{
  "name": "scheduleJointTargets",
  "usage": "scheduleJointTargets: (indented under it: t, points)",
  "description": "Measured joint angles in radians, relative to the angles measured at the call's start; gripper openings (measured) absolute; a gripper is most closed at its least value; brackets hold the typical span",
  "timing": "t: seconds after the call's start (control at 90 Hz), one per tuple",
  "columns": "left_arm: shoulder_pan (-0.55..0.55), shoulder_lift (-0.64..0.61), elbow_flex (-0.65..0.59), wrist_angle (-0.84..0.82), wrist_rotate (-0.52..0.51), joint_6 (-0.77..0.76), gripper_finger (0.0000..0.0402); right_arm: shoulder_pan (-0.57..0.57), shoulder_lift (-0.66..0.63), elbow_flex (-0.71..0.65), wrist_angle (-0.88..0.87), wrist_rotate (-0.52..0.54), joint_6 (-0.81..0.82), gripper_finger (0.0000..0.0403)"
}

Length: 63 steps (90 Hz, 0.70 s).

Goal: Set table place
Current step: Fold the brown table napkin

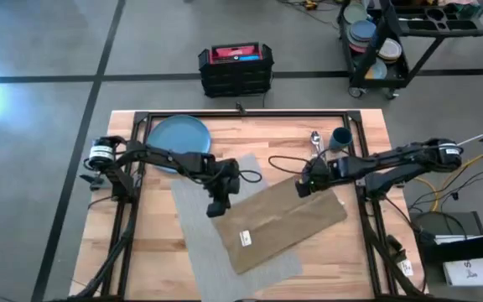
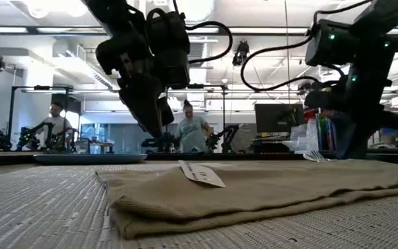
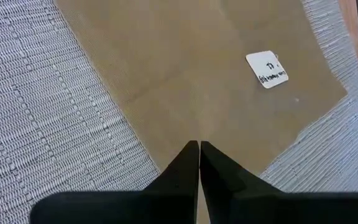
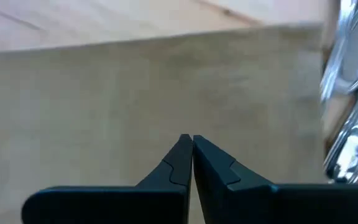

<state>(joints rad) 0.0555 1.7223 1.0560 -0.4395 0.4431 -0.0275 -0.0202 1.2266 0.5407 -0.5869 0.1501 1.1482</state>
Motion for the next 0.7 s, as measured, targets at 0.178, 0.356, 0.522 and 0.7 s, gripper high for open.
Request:
scheduleJointTargets:
  t: [0.178, 0.356, 0.522, 0.7]
  points:
    - [0.0, 0.001, -0.006, 0.008, -0.002, 0.015, 0.0, 0.038, 0.029, -0.005, -0.01, 0.006, 0.052, 0.0]
    - [0.0, 0.001, -0.006, 0.025, -0.002, 0.019, 0.0, 0.02, 0.113, -0.003, 0.006, 0.007, 0.047, 0.0]
    - [0.0, 0.001, -0.006, 0.036, -0.002, 0.019, 0.0, -0.024, 0.168, 0.001, 0.141, 0.024, 0.003, 0.0]
    - [0.0, 0.001, -0.006, 0.046, -0.008, 0.018, 0.0, -0.105, 0.202, 0.033, 0.19, 0.002, -0.074, 0.0]
